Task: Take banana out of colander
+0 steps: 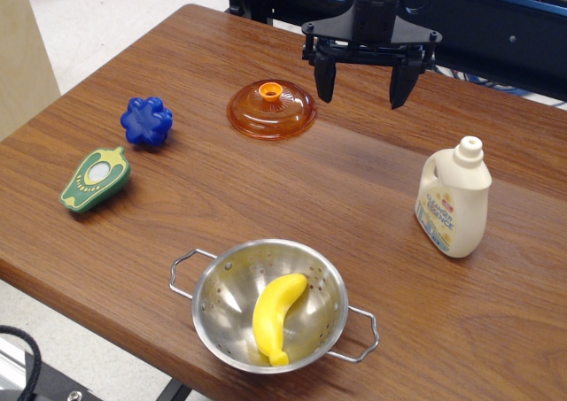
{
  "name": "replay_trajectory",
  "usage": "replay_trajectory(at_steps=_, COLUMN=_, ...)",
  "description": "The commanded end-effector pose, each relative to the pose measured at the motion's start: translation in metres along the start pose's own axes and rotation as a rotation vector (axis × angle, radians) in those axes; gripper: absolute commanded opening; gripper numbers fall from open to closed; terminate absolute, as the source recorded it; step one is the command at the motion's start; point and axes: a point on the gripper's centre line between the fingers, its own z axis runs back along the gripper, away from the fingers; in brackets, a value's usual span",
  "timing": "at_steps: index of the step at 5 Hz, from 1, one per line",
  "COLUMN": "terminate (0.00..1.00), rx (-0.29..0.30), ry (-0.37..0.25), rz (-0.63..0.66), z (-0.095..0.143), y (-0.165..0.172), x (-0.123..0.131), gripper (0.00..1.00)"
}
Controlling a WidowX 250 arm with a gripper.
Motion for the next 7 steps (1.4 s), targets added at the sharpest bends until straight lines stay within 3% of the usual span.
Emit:
replay_trajectory(at_steps=1, terminate=0.00, rx=0.000, ry=0.000, rz=0.000, z=0.000, y=0.000, x=0.000, gripper=1.00)
replay_trajectory(at_steps=3, terminate=0.00, rx=-0.044, ry=-0.017, rz=-0.084, z=0.021, y=0.025, x=-0.038, gripper=1.00)
replay_trajectory(at_steps=4, terminate=0.00, rx=-0.069, ry=-0.002, rz=-0.148, z=0.032, y=0.035, x=-0.060, gripper=1.00)
replay_trajectory(at_steps=7, terminate=0.00, rx=-0.066, ry=0.077, rz=-0.261, z=0.045, y=0.052, x=-0.129, gripper=1.00)
